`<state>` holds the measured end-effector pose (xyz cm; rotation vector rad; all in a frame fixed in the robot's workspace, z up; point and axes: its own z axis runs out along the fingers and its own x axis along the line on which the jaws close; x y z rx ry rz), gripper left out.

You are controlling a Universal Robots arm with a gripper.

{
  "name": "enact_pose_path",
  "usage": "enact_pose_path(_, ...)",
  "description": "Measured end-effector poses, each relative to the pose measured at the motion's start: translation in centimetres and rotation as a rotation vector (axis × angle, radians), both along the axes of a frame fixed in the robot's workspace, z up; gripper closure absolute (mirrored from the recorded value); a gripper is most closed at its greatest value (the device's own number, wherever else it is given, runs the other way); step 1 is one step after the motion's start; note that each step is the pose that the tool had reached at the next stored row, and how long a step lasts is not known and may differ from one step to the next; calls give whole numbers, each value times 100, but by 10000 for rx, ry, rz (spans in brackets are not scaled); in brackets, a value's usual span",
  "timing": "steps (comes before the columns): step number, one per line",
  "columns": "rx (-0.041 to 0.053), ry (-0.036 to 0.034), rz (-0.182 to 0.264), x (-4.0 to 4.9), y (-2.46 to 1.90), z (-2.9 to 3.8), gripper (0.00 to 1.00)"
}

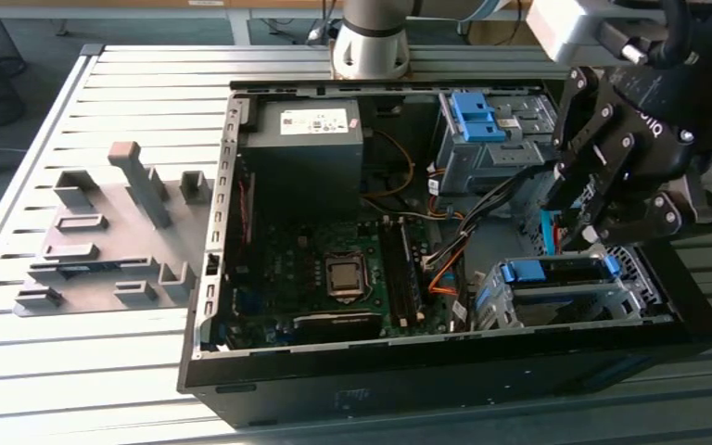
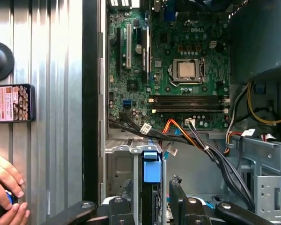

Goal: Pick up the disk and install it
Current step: 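Insert the disk into the insertion slot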

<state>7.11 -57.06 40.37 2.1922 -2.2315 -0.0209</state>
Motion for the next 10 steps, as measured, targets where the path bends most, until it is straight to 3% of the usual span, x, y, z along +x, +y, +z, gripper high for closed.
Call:
enact_pose_path(3,0,0,2,19,-2,-56,64)
enact_pose_path(8,-1,0,1,91,-2,-145,87)
enact_pose_path(10,0,0,2,124,-2,-183,89)
